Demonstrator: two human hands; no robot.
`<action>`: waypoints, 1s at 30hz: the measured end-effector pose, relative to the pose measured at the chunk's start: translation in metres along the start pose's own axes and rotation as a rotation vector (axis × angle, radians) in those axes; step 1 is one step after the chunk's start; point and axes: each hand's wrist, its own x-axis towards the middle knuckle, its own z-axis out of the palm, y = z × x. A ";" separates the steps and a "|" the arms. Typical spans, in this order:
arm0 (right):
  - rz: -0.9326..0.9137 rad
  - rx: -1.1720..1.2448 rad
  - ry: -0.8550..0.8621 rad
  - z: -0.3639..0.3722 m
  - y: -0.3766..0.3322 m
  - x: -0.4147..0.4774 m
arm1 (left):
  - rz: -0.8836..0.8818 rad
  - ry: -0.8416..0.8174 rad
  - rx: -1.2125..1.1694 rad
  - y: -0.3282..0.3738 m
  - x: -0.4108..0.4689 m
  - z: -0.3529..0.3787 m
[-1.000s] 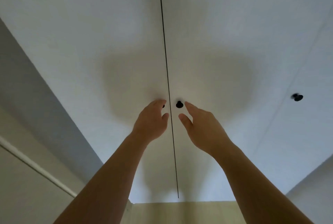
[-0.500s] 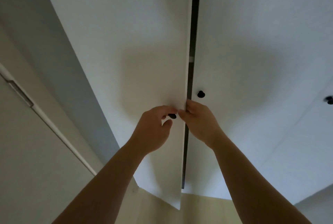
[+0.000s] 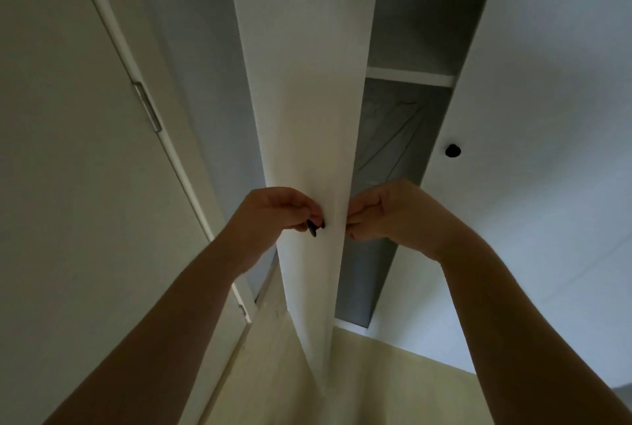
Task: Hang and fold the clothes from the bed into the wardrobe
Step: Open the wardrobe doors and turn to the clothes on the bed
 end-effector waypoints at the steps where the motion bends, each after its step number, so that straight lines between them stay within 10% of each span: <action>1: 0.006 0.013 -0.028 0.010 -0.006 0.002 | -0.011 0.001 -0.028 -0.003 -0.007 -0.009; 25: -0.165 -0.151 -0.169 0.239 -0.104 0.099 | -0.136 0.579 -0.294 -0.035 -0.100 -0.200; 30: -0.179 -0.153 -0.147 0.237 -0.101 0.103 | 0.098 1.117 -0.105 -0.033 -0.108 -0.174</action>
